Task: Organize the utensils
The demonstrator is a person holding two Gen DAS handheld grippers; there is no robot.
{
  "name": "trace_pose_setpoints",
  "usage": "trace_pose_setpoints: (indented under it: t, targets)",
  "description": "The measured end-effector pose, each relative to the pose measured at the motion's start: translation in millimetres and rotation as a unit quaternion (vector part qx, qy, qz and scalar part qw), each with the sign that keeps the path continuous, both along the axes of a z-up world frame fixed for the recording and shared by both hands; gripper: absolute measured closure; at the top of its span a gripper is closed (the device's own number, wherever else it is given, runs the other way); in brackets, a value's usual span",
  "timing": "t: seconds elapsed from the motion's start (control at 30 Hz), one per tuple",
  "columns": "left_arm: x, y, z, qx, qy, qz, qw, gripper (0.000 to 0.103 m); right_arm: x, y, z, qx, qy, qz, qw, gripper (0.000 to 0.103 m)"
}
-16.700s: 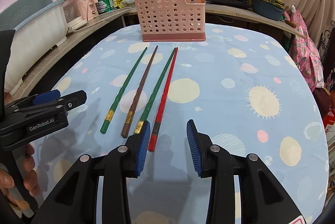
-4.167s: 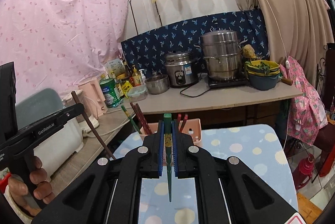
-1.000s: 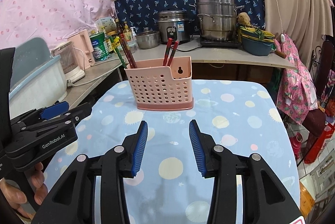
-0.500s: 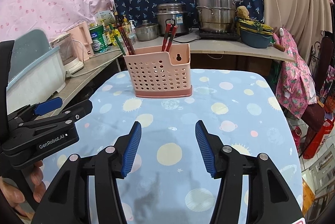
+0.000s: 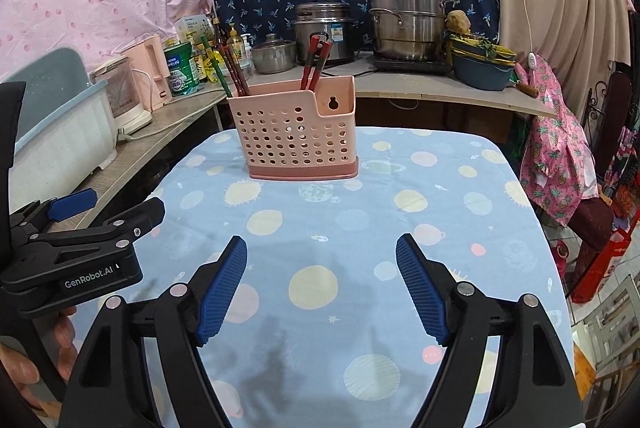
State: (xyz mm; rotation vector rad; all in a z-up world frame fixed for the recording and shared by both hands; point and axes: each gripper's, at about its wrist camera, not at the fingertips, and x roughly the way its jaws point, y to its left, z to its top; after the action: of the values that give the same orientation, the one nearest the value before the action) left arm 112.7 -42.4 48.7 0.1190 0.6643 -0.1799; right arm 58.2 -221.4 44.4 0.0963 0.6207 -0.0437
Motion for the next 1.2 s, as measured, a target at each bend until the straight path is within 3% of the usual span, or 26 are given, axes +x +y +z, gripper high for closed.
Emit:
trace_pose_setpoints:
  t: [0.27, 1.2]
  targets:
    - [0, 0, -4, 0.006, 0.006, 0.004, 1.0000, 0.007, 1, 0, -5, -0.006, 0.006, -0.006, 1.000, 0.019]
    - [12, -3, -7, 0.009, 0.008, 0.007, 0.9999, 0.007, 12, -2, -11, -0.011, 0.021, -0.016, 1.000, 0.013]
